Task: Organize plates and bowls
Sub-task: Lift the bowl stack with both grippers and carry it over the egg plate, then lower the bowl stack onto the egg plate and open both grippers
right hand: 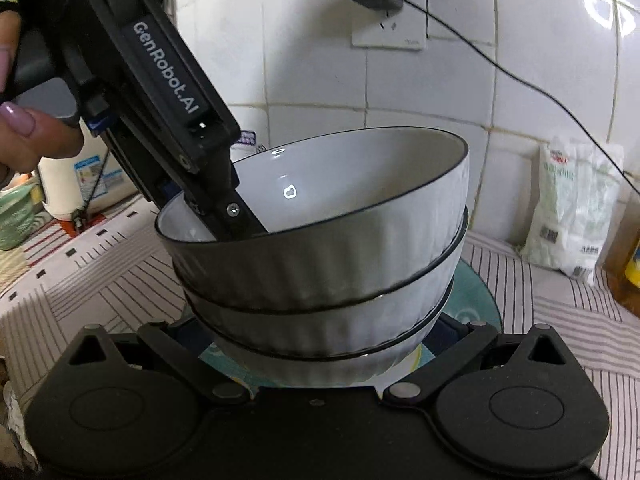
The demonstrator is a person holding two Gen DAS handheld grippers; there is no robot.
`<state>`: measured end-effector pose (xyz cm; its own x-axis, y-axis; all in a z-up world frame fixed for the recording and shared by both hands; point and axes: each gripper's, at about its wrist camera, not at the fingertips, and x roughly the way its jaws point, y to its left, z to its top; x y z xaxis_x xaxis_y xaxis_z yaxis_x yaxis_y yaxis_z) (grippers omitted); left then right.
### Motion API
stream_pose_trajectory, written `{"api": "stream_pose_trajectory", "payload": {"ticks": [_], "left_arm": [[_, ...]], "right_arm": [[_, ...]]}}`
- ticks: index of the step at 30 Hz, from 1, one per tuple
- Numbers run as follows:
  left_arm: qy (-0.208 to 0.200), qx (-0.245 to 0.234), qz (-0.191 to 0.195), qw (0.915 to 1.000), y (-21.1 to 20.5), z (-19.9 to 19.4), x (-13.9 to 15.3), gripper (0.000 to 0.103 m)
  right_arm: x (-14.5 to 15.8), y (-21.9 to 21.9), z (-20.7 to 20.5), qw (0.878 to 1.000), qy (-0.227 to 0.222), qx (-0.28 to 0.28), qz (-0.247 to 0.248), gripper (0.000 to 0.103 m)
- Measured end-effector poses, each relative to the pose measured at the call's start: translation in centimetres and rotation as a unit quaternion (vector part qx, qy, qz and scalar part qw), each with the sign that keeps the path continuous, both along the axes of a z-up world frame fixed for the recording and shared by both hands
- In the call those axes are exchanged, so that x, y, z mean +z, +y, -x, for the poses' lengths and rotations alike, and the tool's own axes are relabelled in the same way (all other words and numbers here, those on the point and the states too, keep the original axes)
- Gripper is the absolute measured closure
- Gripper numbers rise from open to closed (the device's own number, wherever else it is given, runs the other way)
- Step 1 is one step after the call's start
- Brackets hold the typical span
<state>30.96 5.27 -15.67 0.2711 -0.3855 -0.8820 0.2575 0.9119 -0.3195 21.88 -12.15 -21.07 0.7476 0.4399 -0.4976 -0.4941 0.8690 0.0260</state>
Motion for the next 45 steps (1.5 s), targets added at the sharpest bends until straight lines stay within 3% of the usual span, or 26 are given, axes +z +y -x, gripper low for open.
{"api": "stream_pose_trajectory", "payload": {"ticks": [7,16,26,31,35,45], "left_arm": [[0.011,-0.007,0.003,0.9999,-0.1,-1.1,-0.9,0.067],[-0.004,-0.003,0.003,1.0000,-0.4,-1.0,-1.2,0.067],[-0.002,0.046,0.008,0.9989,-0.3,-0.8,-1.3,0.067],[-0.010,0.064,-0.002,0.9979,-1.0,-0.3,-1.0,0.068],[-0.026,0.067,-0.021,0.9972,-1.6,0.0,-0.2,0.068],[-0.082,0.114,-0.034,0.9895,-1.6,3.1,3.9,0.062]], "right_arm": [[-0.6,0.2,-1.0,1.000,0.020,-0.010,0.001,0.000],[-0.9,0.6,-1.5,0.999,0.031,-0.031,0.012,0.000],[-0.4,2.6,-1.3,0.994,0.073,-0.062,0.058,0.000],[1.2,3.1,-0.2,0.993,0.069,-0.067,0.066,0.000],[2.2,2.9,0.9,0.993,0.066,-0.062,0.075,0.000],[5.0,-1.4,3.8,0.992,0.090,-0.077,0.038,0.000]]}}
